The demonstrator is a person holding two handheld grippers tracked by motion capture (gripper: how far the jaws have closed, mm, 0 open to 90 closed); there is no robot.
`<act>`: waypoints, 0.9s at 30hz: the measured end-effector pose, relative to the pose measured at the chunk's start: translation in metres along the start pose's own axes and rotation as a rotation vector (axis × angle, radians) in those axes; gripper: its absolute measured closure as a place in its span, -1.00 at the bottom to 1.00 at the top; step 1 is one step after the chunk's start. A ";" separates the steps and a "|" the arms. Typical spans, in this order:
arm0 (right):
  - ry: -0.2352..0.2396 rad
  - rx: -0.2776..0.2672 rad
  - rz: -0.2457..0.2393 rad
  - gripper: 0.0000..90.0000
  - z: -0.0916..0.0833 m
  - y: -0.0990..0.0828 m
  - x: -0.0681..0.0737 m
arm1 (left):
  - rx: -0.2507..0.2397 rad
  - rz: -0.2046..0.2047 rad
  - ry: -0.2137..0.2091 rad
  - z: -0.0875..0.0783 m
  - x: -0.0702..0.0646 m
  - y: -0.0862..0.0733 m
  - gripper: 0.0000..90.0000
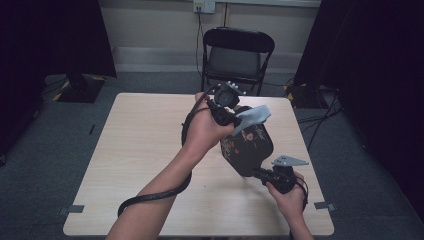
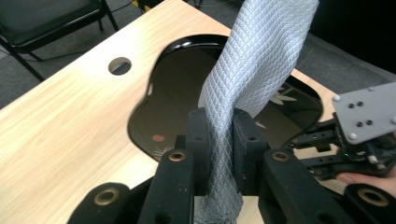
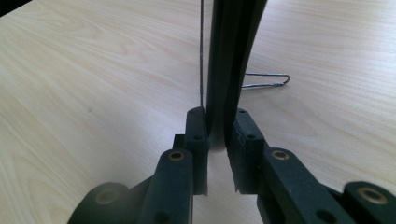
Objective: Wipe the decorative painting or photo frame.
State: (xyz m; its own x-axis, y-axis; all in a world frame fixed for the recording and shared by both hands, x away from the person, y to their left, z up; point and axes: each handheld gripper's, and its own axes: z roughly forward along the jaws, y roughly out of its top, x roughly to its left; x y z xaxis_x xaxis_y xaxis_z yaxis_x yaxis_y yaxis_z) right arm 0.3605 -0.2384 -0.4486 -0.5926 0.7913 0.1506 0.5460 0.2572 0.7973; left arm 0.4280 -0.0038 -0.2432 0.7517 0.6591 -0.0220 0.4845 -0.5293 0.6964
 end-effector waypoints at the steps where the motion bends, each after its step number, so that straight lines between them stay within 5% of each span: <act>1: 0.003 0.002 -0.002 0.76 0.000 0.000 0.000 | 0.002 -0.007 0.007 0.000 0.001 0.000 0.76; 27: 0.020 0.007 0.004 0.76 -0.006 -0.003 -0.007 | 0.061 -0.070 0.084 0.014 0.028 -0.004 0.76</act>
State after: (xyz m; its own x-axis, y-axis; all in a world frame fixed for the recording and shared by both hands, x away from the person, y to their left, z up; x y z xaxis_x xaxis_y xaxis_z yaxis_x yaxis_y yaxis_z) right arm 0.3592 -0.2477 -0.4483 -0.6021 0.7811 0.1654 0.5524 0.2580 0.7927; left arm 0.4532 0.0089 -0.2568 0.6763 0.7366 -0.0069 0.5626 -0.5104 0.6504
